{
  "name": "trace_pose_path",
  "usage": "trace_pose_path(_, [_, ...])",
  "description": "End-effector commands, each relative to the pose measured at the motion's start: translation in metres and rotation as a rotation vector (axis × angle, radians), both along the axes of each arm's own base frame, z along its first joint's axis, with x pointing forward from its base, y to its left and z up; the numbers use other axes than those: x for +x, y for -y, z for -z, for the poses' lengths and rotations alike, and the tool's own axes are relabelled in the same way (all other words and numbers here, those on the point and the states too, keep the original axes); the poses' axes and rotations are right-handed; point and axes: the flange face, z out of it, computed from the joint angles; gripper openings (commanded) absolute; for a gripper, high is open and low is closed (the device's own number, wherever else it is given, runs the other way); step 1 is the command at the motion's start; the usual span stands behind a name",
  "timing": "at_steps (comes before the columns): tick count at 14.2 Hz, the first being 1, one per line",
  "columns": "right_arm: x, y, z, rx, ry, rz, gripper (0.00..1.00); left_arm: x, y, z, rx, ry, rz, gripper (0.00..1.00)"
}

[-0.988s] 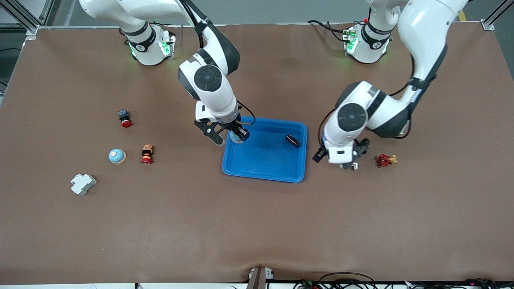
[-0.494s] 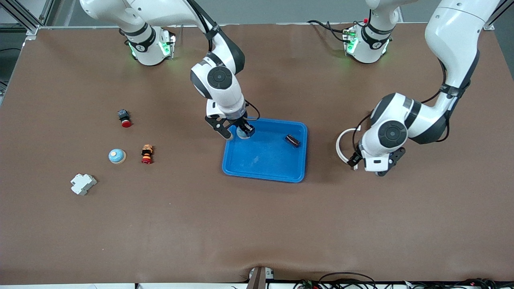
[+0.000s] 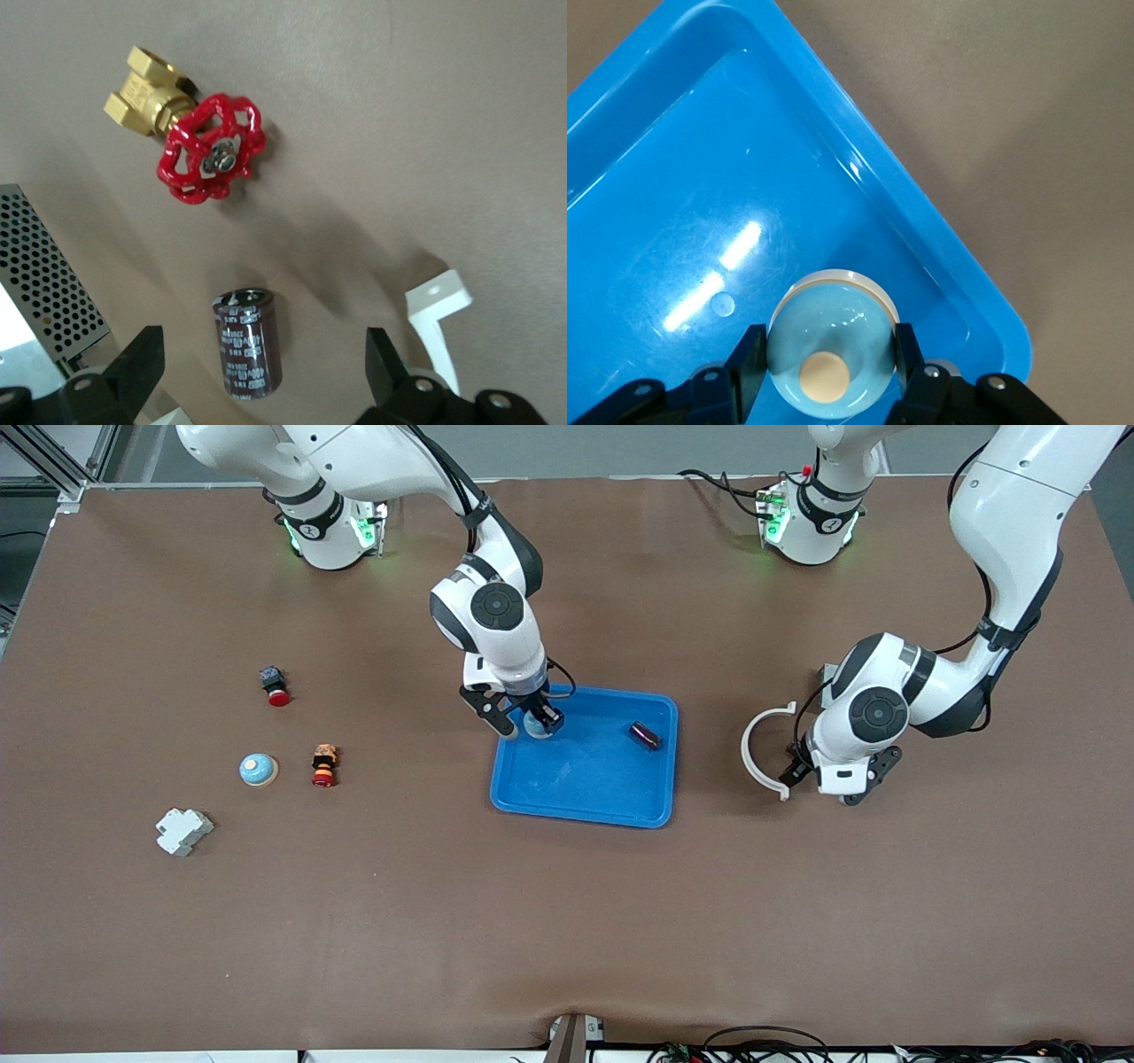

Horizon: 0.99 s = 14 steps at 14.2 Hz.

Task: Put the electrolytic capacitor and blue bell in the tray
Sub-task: 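Lower the bell into the tray while the left gripper reaches another capacitor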

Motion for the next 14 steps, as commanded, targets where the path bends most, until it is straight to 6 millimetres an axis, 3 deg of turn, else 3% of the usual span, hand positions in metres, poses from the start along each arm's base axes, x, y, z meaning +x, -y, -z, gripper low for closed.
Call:
trace_pose_path(1, [-0.001,-0.009,0.006,-0.001,0.018,0.015,0.00,-0.009,-0.009,0.011,-0.017,0.017,0.012,0.94])
trace_pose_path(4, [-0.007,-0.014,0.025,-0.003,0.014,0.015,0.00,-0.013,-0.009,0.020,-0.031,0.010,0.011,0.76])
trace_pose_path(5, [-0.006,-0.017,0.027,-0.001,0.014,0.017,0.00,-0.013,-0.010,0.020,-0.031,0.009,0.011,0.62])
trace_pose_path(6, [-0.006,-0.019,0.028,0.000,0.013,0.025,0.00,-0.012,-0.010,0.019,-0.031,0.012,0.012,0.30])
trace_pose_path(7, [-0.005,-0.021,0.031,0.000,0.013,0.033,0.00,-0.009,-0.011,0.016,-0.030,0.020,0.008,0.06])
trace_pose_path(9, [-0.005,-0.024,0.034,0.000,0.009,0.046,0.00,-0.005,-0.012,0.005,-0.016,0.037,0.009,0.00])
trace_pose_path(10, [-0.003,-0.024,0.035,0.003,0.009,0.075,0.22,0.000,-0.014,-0.013,0.006,0.058,0.024,0.00])
trace_pose_path(11, [-0.002,-0.025,0.035,0.004,0.009,0.097,0.99,0.005,-0.015,-0.027,0.026,0.067,0.034,0.00])
trace_pose_path(14, [0.000,-0.026,0.032,-0.008,0.019,0.084,1.00,0.025,0.010,-0.072,0.047,0.071,0.007,0.00])
